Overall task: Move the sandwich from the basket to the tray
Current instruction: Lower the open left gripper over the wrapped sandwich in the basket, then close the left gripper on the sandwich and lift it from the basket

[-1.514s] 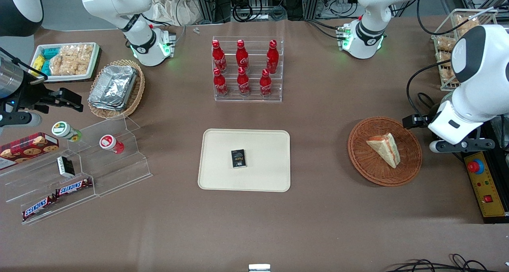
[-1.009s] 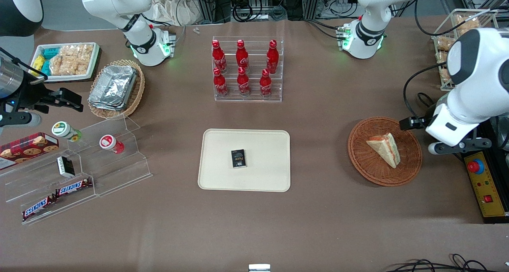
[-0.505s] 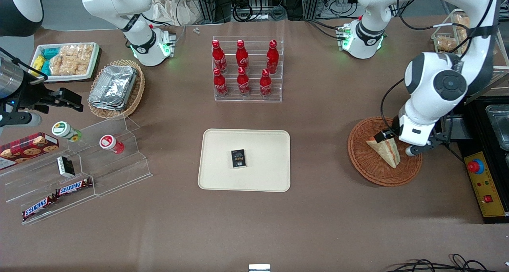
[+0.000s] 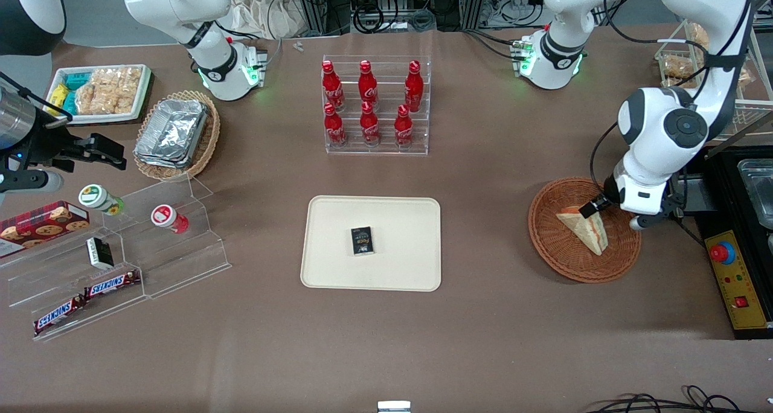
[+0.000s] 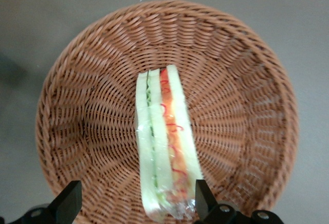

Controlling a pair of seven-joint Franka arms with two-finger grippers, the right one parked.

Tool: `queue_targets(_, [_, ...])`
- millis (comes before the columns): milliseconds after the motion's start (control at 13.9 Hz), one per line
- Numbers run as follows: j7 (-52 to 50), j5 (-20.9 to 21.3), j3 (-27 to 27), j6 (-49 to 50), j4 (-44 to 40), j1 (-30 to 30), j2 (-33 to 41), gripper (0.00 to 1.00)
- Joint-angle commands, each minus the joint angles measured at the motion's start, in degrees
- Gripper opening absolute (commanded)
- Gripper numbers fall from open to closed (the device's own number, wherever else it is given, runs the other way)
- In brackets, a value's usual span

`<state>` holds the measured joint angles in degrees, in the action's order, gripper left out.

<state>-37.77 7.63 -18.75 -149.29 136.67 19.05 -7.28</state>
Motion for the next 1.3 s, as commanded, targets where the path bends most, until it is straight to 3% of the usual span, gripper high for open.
queue_targets(0, [-1.78, 0.02, -0.5, -3.55, 0.79, 1.6, -2.2, 0.99])
queue_targets(360, [-2.66, 0.02, -0.59, -2.95, -1.05, 1.6, -2.39, 0.99])
queue_targets(649, [-3.01, 0.11, -0.94, 17.59, -16.31, 0.81, -5.09, 0.99])
queue_targets(1225, [-4.76, -0.16, -0.94, 7.1, -10.47, 1.07, -8.1, 0.99])
